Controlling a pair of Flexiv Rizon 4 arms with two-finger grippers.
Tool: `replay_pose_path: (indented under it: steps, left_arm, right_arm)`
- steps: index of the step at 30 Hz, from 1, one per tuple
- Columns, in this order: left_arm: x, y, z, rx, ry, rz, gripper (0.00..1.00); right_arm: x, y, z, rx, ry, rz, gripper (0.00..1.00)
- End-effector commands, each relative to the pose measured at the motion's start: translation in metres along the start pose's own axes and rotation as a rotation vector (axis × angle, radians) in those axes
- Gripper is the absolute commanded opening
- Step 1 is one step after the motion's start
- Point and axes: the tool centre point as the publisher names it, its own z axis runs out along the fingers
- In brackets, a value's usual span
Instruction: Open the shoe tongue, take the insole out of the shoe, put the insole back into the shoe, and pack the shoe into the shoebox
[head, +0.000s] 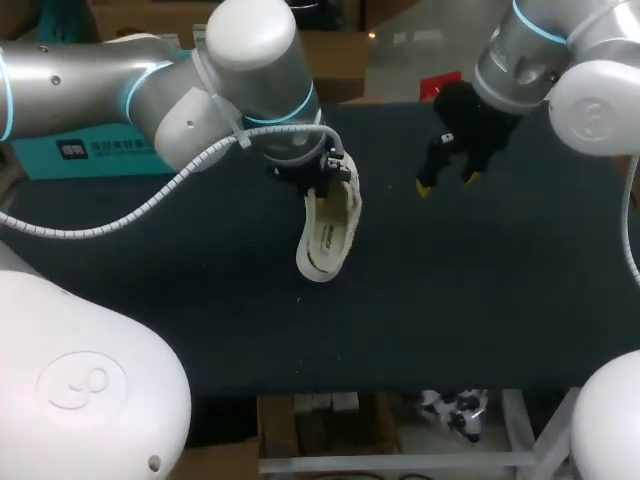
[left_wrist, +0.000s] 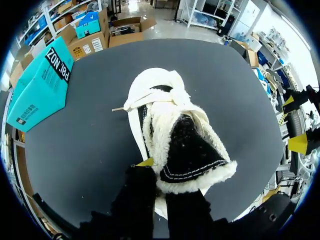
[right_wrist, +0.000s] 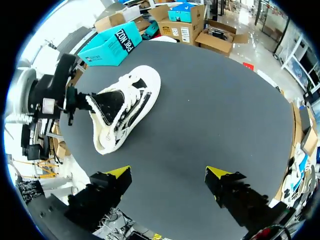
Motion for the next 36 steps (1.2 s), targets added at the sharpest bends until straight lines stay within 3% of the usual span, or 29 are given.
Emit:
replay_pose_path:
  steps: [1,8,16,20,26,36]
  left_arm:
    - [-0.027,-0.004,-0.029,0.027,0.122,0.141,0.00]
    - [-0.048,-0.029,-0.045,0.038,0.197,0.354,0.00]
    - [-0.055,-0.057,-0.060,0.035,0.238,0.578,0.00]
    - [-0.072,-0.079,-0.072,0.059,0.260,0.698,0.00]
    - [-0.106,-0.118,-0.088,0.093,0.269,0.876,0.00]
    - [-0.203,-0.196,-0.142,0.137,0.256,1.144,0.00]
  right_arm:
    - [-0.006,-0.006,-0.011,0.020,-0.006,-0.140,1.00]
    - [-0.012,-0.011,-0.015,0.091,-0.025,-0.349,1.00]
    - [-0.018,-0.019,-0.014,0.129,-0.051,-0.623,1.00]
    - [-0.018,-0.019,-0.014,0.129,-0.051,-0.623,1.00]
    - [-0.018,-0.019,-0.014,0.129,-0.051,-0.623,1.00]
    - [-0.018,-0.019,-0.014,0.129,-0.051,-0.623,1.00]
